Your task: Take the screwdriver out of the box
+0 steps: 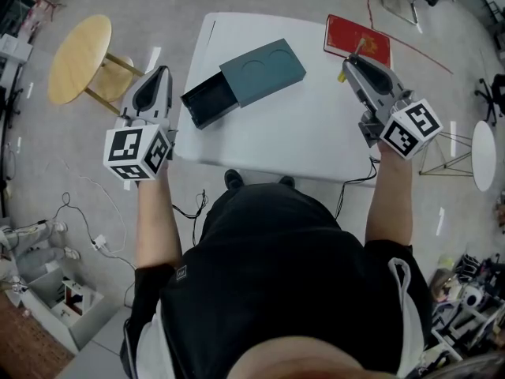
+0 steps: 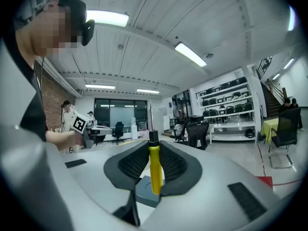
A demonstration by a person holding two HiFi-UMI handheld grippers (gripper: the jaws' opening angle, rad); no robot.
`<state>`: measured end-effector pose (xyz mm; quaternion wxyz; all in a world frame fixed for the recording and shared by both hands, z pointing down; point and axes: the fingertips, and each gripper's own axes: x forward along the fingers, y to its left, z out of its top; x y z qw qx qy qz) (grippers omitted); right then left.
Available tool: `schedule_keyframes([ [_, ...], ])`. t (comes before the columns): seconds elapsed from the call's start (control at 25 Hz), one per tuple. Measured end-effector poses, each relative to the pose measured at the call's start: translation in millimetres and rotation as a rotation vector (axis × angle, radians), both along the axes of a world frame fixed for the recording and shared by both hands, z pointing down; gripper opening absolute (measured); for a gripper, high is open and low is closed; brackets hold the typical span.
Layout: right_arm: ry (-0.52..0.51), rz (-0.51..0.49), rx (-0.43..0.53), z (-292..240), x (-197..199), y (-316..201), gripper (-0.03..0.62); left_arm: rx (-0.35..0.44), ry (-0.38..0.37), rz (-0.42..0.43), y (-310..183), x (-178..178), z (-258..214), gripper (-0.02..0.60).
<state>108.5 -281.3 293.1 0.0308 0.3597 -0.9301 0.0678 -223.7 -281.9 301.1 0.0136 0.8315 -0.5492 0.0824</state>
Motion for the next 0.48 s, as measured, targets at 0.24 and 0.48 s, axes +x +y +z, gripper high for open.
schedule_keyframes([
  [0.24, -0.151, 0.060, 0.034, -19, 22, 3, 0.084, 0.009, -0.006, 0.007, -4, -2, -7, 0.017],
  [0.48, -0.188, 0.060, 0.053, -20, 19, 5, 0.084, 0.002, 0.007, 0.007, -9, -3, -5, 0.017],
])
